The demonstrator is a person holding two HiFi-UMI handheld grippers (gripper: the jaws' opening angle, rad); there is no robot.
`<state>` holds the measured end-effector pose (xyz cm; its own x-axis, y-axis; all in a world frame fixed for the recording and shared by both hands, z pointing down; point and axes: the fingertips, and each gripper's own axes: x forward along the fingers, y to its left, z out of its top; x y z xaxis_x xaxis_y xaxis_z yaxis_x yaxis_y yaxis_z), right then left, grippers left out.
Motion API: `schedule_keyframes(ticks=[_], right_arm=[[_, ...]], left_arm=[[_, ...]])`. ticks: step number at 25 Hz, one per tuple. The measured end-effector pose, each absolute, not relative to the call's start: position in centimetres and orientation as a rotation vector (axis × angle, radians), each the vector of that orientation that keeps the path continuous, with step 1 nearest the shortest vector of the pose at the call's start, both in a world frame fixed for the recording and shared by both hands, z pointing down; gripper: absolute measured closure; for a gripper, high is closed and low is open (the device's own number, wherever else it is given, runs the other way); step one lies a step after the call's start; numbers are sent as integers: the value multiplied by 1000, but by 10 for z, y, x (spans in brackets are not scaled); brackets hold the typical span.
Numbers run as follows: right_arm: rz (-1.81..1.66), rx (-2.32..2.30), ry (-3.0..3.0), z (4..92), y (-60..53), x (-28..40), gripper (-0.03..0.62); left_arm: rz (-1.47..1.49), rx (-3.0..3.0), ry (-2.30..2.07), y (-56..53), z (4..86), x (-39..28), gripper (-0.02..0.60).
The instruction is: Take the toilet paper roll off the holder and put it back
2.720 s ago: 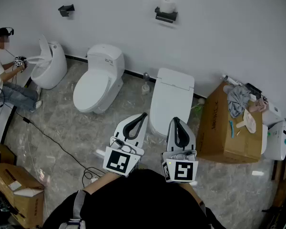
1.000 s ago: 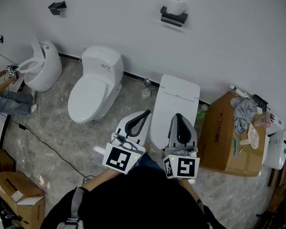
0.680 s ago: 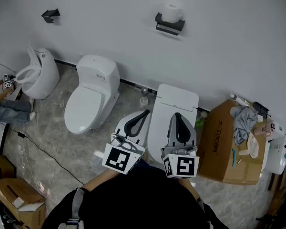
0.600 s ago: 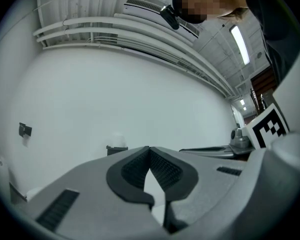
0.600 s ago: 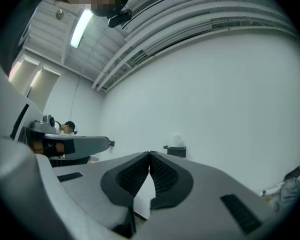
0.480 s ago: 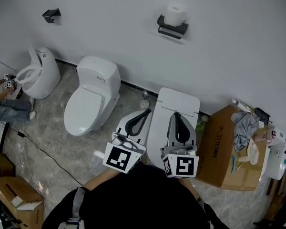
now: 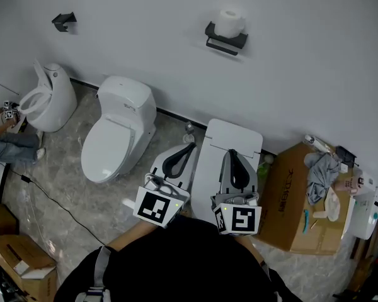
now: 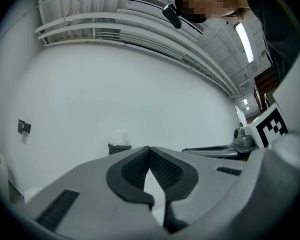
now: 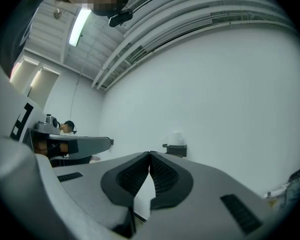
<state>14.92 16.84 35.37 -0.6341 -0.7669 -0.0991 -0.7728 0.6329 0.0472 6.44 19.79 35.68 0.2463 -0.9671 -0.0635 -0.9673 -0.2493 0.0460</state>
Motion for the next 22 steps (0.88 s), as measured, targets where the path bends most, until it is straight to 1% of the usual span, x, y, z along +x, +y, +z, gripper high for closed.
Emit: schedule_keyframes(ticks=[8, 22], right_arm=[[149, -1365, 2746, 356, 140, 139, 576], [157, -1543, 2682, 355, 20, 69, 576]], left_arm=[[130, -2521, 1861, 164, 362, 54, 575], [109, -2649, 1704, 31, 359, -15, 575]])
